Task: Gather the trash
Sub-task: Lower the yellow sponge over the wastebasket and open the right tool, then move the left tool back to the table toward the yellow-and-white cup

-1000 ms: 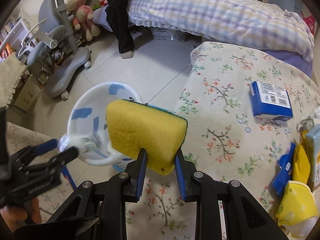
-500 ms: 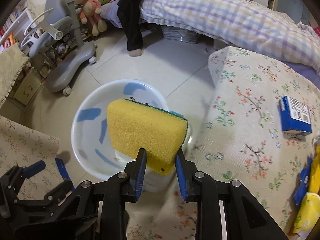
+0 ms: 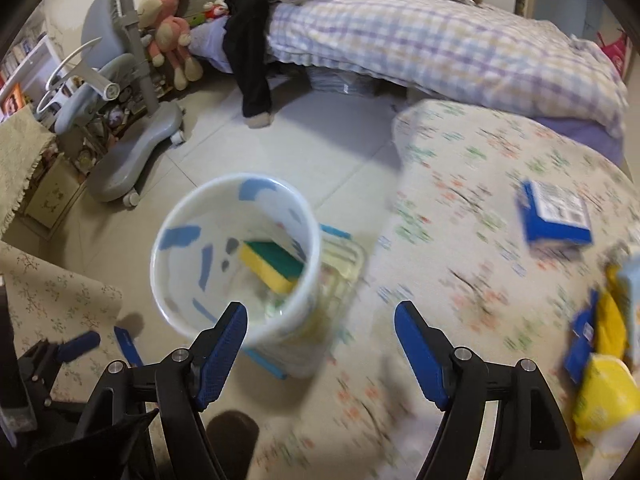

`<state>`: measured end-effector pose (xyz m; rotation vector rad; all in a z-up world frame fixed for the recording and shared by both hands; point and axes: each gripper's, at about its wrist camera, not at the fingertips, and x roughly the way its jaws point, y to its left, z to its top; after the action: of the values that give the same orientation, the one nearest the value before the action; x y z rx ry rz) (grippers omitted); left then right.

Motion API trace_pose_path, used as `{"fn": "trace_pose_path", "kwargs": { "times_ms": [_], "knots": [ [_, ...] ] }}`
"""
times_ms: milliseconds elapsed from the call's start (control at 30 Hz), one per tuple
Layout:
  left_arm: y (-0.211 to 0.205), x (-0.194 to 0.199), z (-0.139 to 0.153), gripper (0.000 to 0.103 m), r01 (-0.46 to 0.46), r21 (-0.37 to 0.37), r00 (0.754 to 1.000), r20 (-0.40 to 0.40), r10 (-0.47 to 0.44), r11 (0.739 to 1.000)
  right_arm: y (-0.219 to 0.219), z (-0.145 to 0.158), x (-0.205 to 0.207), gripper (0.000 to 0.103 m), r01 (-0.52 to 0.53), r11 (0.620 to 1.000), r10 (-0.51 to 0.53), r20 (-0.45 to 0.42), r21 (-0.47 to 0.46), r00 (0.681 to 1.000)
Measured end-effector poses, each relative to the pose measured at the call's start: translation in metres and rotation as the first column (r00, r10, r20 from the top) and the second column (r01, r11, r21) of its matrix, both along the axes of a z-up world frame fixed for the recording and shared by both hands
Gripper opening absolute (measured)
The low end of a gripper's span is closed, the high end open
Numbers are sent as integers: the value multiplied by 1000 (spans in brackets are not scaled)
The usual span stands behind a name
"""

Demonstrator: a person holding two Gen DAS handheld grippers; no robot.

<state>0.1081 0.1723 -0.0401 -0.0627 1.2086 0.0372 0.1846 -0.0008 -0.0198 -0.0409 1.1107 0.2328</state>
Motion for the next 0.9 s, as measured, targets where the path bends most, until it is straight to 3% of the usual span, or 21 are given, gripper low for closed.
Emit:
{"fn": "trace_pose_path", "kwargs": {
  "times_ms": [200,467,900],
  "knots": [
    [-47,-15,12,101,114,-25,993,11,-114,993,-64,20,-39,84,52,999,-52,-13,-14,999],
    [-101,-35,9,101,227,-98,973,-25,-231,969,-152,40,-90,85,120,993,-120,5,-24,993],
    [-180,-37,9,101,352,-50,935,-25,-354,935,-276,25,-129,86,298,954,-298,-43,-22,953]
  ]
}}
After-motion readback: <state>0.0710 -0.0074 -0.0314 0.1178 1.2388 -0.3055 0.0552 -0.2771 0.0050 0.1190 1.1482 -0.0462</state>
